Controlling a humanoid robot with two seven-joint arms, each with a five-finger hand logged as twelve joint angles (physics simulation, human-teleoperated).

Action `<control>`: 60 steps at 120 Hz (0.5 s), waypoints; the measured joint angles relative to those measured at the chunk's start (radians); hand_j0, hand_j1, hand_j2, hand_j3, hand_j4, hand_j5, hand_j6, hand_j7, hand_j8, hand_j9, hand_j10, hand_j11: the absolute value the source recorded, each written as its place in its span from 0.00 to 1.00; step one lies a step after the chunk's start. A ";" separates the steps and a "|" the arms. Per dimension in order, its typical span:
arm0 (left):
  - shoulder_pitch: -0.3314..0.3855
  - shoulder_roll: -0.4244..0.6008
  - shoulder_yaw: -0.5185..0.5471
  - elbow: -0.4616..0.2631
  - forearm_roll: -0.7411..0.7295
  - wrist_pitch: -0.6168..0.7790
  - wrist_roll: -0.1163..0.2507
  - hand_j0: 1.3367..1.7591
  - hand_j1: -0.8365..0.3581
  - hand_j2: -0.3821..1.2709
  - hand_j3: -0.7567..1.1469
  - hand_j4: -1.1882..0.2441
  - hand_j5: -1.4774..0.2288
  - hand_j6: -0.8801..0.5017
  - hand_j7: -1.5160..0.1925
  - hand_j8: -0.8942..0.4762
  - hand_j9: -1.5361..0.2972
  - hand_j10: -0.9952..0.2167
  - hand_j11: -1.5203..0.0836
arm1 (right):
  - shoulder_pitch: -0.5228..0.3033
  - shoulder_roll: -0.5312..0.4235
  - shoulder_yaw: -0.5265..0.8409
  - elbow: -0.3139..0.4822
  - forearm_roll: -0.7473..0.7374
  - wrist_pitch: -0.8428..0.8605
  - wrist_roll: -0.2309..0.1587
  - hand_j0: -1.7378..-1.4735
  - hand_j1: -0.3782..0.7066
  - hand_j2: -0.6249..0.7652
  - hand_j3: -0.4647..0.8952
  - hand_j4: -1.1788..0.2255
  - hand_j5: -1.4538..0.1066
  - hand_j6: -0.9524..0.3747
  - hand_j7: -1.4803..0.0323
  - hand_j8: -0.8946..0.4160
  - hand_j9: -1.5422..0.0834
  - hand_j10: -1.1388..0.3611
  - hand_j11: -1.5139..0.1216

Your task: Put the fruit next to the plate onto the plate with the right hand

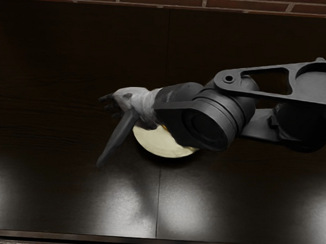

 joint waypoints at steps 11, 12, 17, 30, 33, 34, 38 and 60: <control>0.000 0.000 0.000 0.000 0.000 0.000 0.000 0.76 0.99 0.23 0.40 0.83 0.87 0.64 0.89 0.65 0.84 0.82 0.95 | -0.152 -0.076 0.150 -0.017 0.002 0.209 0.000 0.30 0.06 0.45 0.34 0.82 0.91 0.69 0.95 0.66 0.92 0.74 0.90; 0.000 0.000 0.000 0.000 0.000 0.000 0.000 0.76 0.99 0.23 0.40 0.83 0.87 0.64 0.89 0.65 0.84 0.82 0.95 | -0.164 -0.082 0.161 -0.020 0.002 0.227 0.000 0.30 0.06 0.45 0.34 0.82 0.91 0.69 0.95 0.66 0.92 0.74 0.90; 0.000 0.000 0.000 0.000 0.000 0.000 0.000 0.76 0.99 0.23 0.40 0.83 0.87 0.64 0.89 0.65 0.84 0.82 0.95 | -0.215 -0.113 0.204 -0.030 0.011 0.308 0.000 0.30 0.06 0.45 0.34 0.82 0.91 0.69 0.95 0.66 0.92 0.74 0.90; 0.000 0.000 0.000 -0.002 0.000 0.000 0.000 0.76 0.99 0.23 0.40 0.83 0.87 0.64 0.89 0.65 0.84 0.82 0.95 | -0.308 -0.222 0.263 -0.048 0.082 0.517 0.000 0.30 0.06 0.45 0.34 0.82 0.91 0.69 0.95 0.66 0.92 0.74 0.90; 0.000 0.000 0.000 -0.003 0.000 0.000 0.000 0.76 0.99 0.23 0.40 0.83 0.87 0.64 0.89 0.65 0.84 0.82 0.95 | -0.323 -0.255 0.269 -0.053 0.107 0.572 0.000 0.30 0.06 0.45 0.34 0.82 0.91 0.69 0.95 0.66 0.92 0.74 0.90; 0.000 0.000 0.000 -0.003 0.000 0.000 0.000 0.76 0.99 0.23 0.40 0.83 0.87 0.64 0.89 0.65 0.84 0.82 0.95 | -0.327 -0.266 0.271 -0.054 0.115 0.589 0.000 0.30 0.06 0.45 0.34 0.82 0.91 0.69 0.95 0.66 0.92 0.74 0.90; 0.000 0.000 0.000 -0.003 0.000 0.000 0.000 0.76 0.99 0.23 0.40 0.83 0.87 0.64 0.89 0.65 0.84 0.82 0.95 | -0.342 -0.310 0.277 -0.059 0.146 0.652 0.000 0.30 0.06 0.45 0.34 0.82 0.91 0.69 0.95 0.66 0.92 0.74 0.90; -0.002 0.000 0.000 -0.007 0.000 0.000 0.000 0.76 0.99 0.23 0.40 0.83 0.87 0.64 0.89 0.65 0.84 0.82 0.95 | -0.395 -0.509 0.286 -0.106 0.250 0.899 0.000 0.30 0.06 0.45 0.34 0.82 0.91 0.70 0.95 0.66 0.92 0.74 0.90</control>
